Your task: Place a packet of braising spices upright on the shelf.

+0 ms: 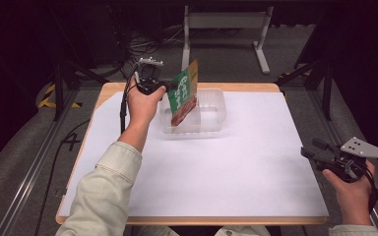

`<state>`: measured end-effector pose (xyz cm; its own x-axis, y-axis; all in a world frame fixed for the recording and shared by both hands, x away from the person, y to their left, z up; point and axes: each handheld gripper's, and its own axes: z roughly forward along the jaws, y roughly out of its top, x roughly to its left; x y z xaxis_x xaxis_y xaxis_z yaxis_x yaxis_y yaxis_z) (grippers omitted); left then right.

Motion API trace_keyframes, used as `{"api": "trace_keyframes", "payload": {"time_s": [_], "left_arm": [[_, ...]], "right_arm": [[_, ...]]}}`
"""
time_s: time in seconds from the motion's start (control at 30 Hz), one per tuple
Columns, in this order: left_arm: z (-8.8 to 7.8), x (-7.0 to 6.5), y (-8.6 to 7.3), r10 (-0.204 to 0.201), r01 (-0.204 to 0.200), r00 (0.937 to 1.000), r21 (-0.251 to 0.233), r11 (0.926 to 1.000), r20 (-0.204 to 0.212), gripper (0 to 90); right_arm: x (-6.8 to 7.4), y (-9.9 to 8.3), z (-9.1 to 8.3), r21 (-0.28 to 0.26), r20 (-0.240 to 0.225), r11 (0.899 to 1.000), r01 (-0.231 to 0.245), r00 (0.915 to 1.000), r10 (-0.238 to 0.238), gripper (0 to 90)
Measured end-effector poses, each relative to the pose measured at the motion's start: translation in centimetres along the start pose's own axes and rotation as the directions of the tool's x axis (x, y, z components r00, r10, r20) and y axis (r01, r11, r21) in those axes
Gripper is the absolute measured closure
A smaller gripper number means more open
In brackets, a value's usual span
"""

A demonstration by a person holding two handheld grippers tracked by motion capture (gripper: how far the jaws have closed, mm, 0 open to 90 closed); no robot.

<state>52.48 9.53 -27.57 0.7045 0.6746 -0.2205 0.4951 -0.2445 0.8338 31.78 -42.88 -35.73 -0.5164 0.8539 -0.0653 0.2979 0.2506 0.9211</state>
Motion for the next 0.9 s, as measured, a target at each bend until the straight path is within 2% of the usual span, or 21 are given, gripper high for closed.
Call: {"api": "trace_keyframes", "payload": {"time_s": [0.2, 0.3, 0.57, 0.6, 0.63, 0.7, 0.77, 0.9], "left_arm": [[0.0, 0.1, 0.2, -0.009, 0.009, 0.9997, 0.001, 1.0000, -0.024, 89.7], [-0.1, 0.4, 0.1, -0.030, 0.030, 0.9988, -0.005, 0.9995, -0.039, 89.7], [-0.5, 0.9, -0.4, -0.033, 0.032, 0.9973, -0.022, 0.9992, -0.066, 88.6], [-0.5, 0.9, -0.4, -0.026, 0.023, 0.9974, -0.038, 0.9990, -0.068, 86.2], [-0.7, 0.8, -0.4, -0.039, 0.035, 0.9971, -0.064, 0.9973, -0.065, 82.8], [-0.9, 0.8, -0.4, -0.041, 0.035, 0.9971, -0.091, 0.9953, -0.065, 75.5], [-1.0, 0.7, -0.4, -0.027, 0.018, 0.9966, -0.106, 0.9942, -0.078, 65.2], [-1.5, 0.3, -0.5, -0.011, -0.002, 0.9960, -0.138, 0.9904, -0.089, 55.1]], "right_arm": [[0.0, 0.0, 0.0, 0.000, -0.001, 1.000, -0.001, 1.0000, 0.001, 42.7], [0.0, 0.0, 0.0, 0.000, -0.002, 1.000, -0.004, 1.0000, 0.004, 42.6], [0.0, 0.1, 0.2, 0.001, -0.008, 1.000, -0.009, 0.9999, 0.009, 42.3], [0.0, 0.1, 0.3, 0.001, -0.009, 1.000, -0.005, 0.9999, 0.005, 42.3], [0.0, 0.1, 0.3, 0.003, -0.010, 1.000, -0.007, 0.9999, 0.007, 42.3], [0.0, 0.1, 0.4, 0.003, -0.010, 1.000, -0.006, 0.9999, 0.006, 42.3], [0.0, 0.2, 0.5, 0.002, -0.012, 1.000, -0.008, 0.9999, 0.008, 42.3], [0.0, 0.3, 0.7, 0.001, -0.017, 1.000, -0.005, 0.9998, 0.005, 42.3]]}}
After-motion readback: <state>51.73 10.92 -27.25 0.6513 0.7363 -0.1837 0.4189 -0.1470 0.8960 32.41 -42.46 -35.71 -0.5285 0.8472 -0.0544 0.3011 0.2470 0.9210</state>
